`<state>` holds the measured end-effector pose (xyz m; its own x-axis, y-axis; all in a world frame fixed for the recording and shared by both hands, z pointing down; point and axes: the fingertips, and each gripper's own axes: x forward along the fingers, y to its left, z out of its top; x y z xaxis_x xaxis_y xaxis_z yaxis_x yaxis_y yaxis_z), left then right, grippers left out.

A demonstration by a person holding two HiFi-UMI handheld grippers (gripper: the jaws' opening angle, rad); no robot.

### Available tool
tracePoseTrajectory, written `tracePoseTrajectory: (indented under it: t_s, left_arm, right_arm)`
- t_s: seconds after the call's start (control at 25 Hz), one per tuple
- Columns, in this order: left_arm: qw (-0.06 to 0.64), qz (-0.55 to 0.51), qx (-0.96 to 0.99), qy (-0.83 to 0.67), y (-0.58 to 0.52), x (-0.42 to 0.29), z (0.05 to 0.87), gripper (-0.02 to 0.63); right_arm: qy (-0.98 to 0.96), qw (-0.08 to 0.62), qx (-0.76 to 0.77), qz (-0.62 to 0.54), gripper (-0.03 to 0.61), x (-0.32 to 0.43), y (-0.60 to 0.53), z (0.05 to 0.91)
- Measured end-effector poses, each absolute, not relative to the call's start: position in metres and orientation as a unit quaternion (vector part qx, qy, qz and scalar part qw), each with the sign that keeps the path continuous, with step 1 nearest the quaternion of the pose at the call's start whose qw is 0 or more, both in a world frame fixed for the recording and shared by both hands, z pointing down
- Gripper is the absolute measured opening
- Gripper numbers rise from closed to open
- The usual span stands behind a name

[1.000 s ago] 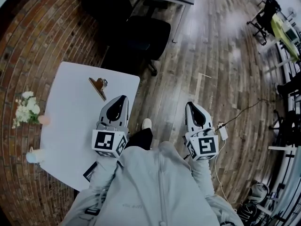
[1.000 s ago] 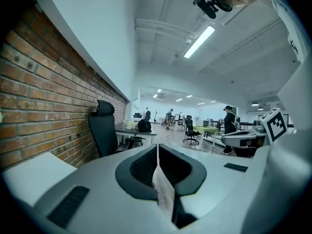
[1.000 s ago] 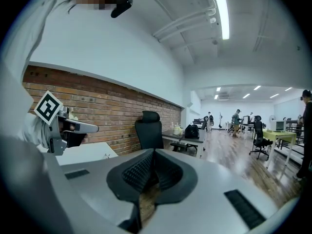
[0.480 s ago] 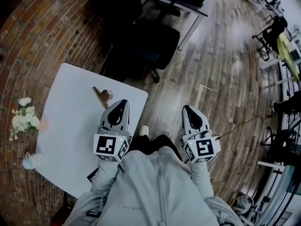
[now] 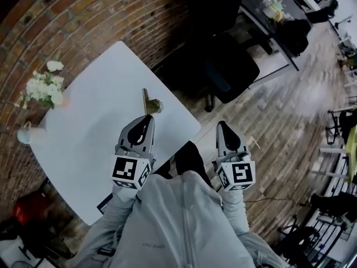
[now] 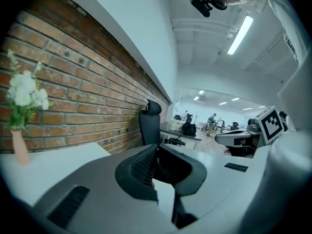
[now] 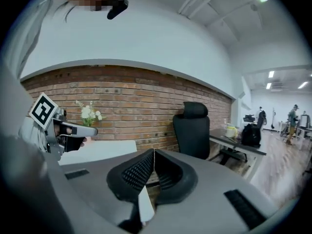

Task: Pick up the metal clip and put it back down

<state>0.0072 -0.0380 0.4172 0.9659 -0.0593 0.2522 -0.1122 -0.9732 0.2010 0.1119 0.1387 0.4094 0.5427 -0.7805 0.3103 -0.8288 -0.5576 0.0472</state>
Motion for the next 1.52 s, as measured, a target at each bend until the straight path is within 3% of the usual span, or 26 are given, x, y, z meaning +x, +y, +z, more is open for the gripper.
tracePoseTrajectory:
  t_s: [0.72,1.52]
  left_arm:
    - [0.104,0.078,0.910,-0.394,-0.091,0.001,0.388,0.035]
    - [0.115,0.073,0.867,-0.480,-0.076,-0.057,0.390,0.035]
  right_arm:
    - [-0.746,0.099,0.655,0.062,0.025,0.197,-0.020,0.386]
    - [-0.810,0.102,0.575,0.054,0.025,0.154,-0.058,0.391]
